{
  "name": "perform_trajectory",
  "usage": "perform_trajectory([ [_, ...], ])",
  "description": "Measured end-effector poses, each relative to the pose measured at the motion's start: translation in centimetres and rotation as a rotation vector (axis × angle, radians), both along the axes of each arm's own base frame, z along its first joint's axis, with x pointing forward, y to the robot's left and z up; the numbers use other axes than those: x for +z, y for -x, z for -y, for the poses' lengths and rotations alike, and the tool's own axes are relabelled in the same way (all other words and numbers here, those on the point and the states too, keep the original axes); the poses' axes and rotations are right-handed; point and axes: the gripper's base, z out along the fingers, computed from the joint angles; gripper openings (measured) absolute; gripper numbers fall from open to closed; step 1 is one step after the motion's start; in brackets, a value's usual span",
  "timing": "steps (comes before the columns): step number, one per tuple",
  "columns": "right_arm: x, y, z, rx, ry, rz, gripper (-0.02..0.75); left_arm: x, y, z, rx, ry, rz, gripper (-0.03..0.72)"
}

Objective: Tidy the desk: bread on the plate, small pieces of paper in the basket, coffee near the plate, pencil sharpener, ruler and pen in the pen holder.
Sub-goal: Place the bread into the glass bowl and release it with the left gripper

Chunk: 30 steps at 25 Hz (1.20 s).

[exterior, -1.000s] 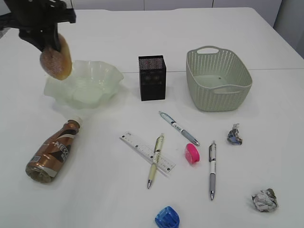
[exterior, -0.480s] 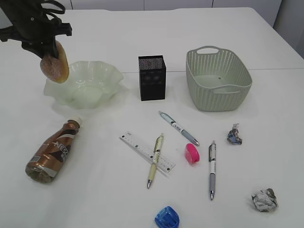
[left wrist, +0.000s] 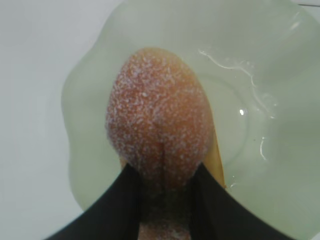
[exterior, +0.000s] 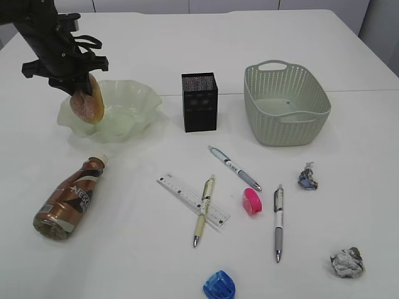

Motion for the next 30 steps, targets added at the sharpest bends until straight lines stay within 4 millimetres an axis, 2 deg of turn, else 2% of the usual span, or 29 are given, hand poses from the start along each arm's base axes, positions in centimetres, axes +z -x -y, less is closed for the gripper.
perform_trajectory([
  [3,0.0,0.0,0.0,0.000,0.000,0.000,0.350,-0.1,-0.1,0.0,-0.005,0.000,0.011,0.239],
  [7,0.0,0.0,0.0,0.000,0.000,0.000,0.350,0.0,-0.3,0.1,-0.006,0.003,0.030,0.496],
  [9,0.0,0.0,0.0,0.000,0.000,0.000,0.350,0.0,-0.3,0.1,-0.006,0.004,0.032,0.587],
  [10,0.0,0.0,0.0,0.000,0.001,0.000,0.350,0.0,-0.3,0.1,-0.007,0.004,0.032,0.601],
  [16,0.0,0.0,0.1,-0.005,0.016,0.002,0.350,0.0,-0.3,0.1,-0.008,0.008,0.034,0.574],
  [19,0.0,0.0,0.1,-0.005,0.016,0.002,0.350,0.7,-0.2,0.3,-0.026,-0.001,0.024,0.571],
  [25,0.0,0.0,0.2,-0.007,0.017,0.002,0.350,5.6,0.1,0.4,-0.036,0.001,0.015,0.554],
  [30,0.0,0.0,0.2,-0.007,0.017,0.002,0.350,10.0,1.9,0.3,-0.050,0.027,0.026,0.529],
])
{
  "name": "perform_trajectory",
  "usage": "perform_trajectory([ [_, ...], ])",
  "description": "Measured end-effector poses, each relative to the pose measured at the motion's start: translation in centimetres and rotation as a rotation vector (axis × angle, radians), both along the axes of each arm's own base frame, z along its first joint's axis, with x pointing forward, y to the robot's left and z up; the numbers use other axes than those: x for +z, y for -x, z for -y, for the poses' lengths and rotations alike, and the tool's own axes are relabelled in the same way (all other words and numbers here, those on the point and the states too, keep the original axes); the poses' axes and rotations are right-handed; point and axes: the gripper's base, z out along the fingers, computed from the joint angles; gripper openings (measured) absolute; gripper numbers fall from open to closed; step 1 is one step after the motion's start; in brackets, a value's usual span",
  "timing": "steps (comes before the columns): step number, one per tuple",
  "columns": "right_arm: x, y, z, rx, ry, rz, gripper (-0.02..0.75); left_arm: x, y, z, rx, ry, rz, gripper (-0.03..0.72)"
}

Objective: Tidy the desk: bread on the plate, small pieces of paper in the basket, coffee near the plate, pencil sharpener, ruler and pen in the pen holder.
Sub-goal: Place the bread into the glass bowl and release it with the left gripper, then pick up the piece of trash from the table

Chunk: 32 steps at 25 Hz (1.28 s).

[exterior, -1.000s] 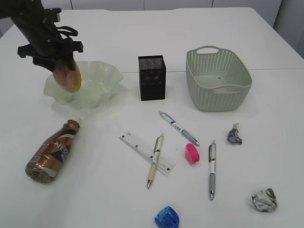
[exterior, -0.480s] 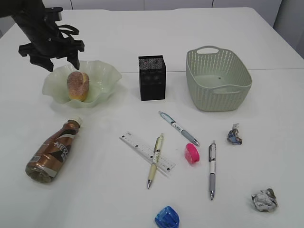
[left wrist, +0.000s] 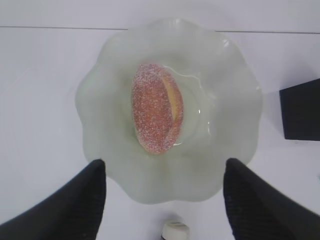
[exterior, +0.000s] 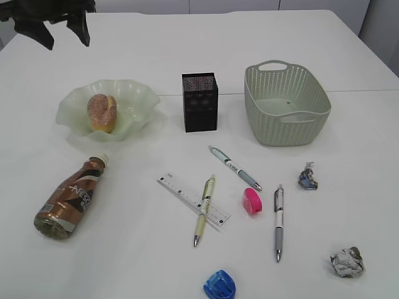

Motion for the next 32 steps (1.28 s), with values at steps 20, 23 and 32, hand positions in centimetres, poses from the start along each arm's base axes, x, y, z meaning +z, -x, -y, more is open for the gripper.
perform_trajectory([
  [20,-0.2,-0.9,-0.1,-0.045,-0.017,-0.071,0.350,12.9,21.7,-4.3,-0.058,-0.035,0.161,0.519],
  [23,-0.4,-1.6,-0.1,-0.050,-0.002,-0.114,0.350,11.3,25.4,-5.1,-0.052,-0.048,0.125,0.519],
  [32,-1.1,-3.2,0.1,-0.082,0.034,-0.221,0.350,8.7,33.0,-6.6,-0.043,-0.047,0.124,0.515],
])
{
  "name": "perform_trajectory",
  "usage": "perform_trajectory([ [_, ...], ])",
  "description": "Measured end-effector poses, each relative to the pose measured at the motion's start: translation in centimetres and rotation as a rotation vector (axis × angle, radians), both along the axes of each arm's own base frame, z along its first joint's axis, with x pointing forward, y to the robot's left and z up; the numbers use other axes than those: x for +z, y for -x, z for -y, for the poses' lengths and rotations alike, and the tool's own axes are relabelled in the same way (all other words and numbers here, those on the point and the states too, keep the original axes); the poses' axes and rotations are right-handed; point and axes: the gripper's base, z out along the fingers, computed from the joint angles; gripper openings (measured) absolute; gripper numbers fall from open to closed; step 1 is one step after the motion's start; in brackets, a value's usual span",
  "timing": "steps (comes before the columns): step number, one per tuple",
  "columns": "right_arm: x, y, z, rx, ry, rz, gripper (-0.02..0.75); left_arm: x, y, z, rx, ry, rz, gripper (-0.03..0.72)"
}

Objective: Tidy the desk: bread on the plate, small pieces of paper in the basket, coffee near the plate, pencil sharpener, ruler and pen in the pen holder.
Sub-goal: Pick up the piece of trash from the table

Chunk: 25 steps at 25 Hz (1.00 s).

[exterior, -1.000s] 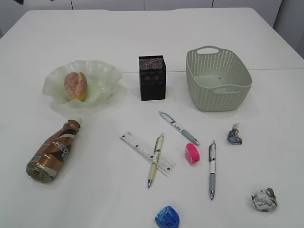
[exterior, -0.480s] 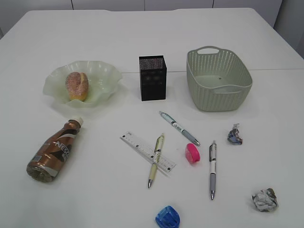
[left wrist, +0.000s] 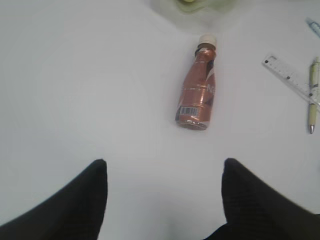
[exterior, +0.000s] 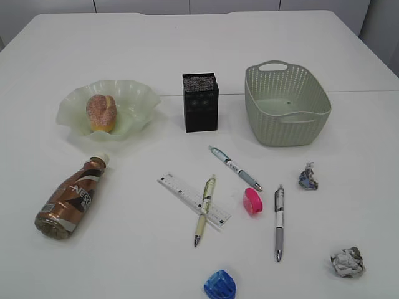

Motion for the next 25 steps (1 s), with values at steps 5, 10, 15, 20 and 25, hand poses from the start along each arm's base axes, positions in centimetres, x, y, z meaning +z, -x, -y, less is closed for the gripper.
perform_trajectory([
  [5,-0.9,-1.7,-0.3,-0.028,-0.005,-0.129,0.408,0.9,2.1,-0.1,-0.009,0.041,0.065,0.512],
  [10,-0.5,-5.0,-0.9,-0.014,-0.032,-0.124,0.488,1.2,2.9,-0.1,-0.018,0.067,0.086,0.509],
  [15,0.2,-8.8,-1.3,0.036,-0.014,-0.110,0.497,1.2,2.9,0.0,-0.020,0.072,0.085,0.507],
  [20,-1.7,-11.4,-1.6,0.074,0.007,-0.201,0.498,1.2,2.9,-0.1,-0.018,0.067,0.086,0.507],
  [25,-3.8,-13.0,-2.0,0.089,-0.001,-0.280,0.498,1.2,2.9,-0.1,-0.018,0.067,0.086,0.507],
])
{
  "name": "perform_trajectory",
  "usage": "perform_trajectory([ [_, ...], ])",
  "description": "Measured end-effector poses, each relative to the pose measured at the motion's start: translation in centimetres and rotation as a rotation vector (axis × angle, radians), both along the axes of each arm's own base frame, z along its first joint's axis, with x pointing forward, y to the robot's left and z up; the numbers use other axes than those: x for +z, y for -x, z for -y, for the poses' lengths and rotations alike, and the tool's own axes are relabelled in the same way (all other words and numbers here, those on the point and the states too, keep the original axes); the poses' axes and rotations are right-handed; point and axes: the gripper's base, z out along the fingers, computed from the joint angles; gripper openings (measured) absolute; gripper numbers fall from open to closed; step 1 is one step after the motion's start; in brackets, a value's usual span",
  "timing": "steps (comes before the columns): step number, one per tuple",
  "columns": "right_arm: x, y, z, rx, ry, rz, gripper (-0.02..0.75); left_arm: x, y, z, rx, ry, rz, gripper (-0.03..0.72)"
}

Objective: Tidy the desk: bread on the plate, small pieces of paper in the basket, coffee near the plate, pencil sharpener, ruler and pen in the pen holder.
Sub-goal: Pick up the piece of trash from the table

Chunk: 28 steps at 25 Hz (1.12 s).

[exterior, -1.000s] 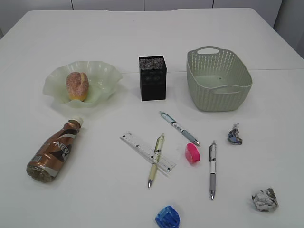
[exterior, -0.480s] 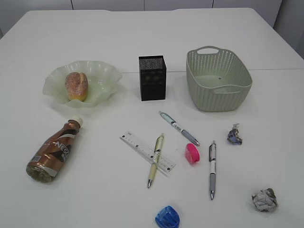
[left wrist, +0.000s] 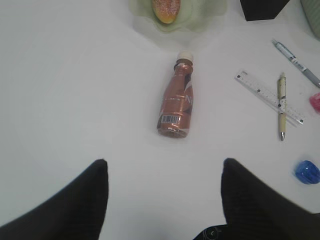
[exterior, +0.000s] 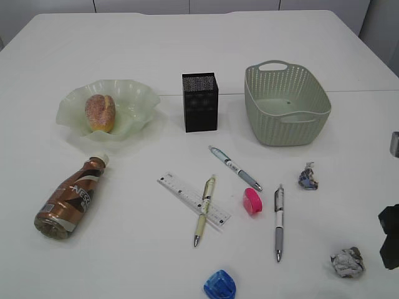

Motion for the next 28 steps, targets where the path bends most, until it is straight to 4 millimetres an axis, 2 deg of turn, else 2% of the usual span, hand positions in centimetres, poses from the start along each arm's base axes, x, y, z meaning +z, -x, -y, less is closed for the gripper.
perform_trajectory([
  [5,-0.4,-0.8,-0.6,0.019,-0.053,0.025,0.498,0.0,0.0,0.0,0.000,0.000,0.000,0.506],
  [16,-1.0,-1.6,-0.5,0.057,-0.034,0.043,0.498,0.0,0.0,0.1,-0.004,0.013,-0.003,0.506],
  [20,-1.8,-2.7,-1.0,0.088,-0.016,0.007,0.498,0.0,0.0,0.1,-0.005,0.016,-0.003,0.506],
  [26,-1.8,-4.7,-2.7,0.136,0.095,0.019,0.498,0.0,0.0,0.2,-0.007,0.021,-0.004,0.506],
  [28,-2.3,-5.0,-2.8,0.135,0.115,-0.005,0.498,0.0,0.0,0.2,-0.008,0.022,-0.004,0.506],
])
